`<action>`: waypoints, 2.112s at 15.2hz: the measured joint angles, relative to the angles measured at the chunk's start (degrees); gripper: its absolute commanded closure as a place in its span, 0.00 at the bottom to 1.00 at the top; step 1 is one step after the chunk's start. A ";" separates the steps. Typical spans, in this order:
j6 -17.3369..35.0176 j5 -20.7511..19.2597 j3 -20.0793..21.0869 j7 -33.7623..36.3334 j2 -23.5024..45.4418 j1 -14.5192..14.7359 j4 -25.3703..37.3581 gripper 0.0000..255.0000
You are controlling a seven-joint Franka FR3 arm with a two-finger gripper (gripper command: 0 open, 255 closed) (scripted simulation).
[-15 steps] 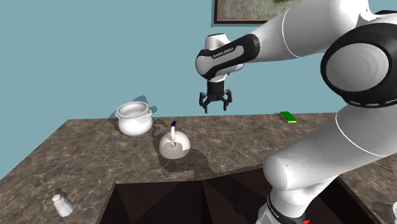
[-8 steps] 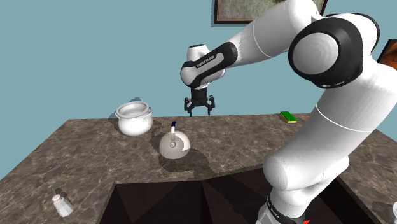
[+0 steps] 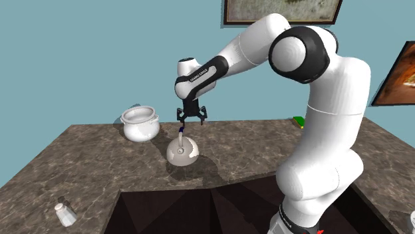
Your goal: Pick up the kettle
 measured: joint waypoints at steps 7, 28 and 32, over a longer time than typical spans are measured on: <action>-0.38 -6.98 -1.35 8.29 15.09 5.50 14.60 0.00; 2.94 -8.98 -2.46 9.88 19.24 6.59 15.16 1.00; 0.71 -8.06 -1.96 9.10 17.62 6.17 15.87 1.00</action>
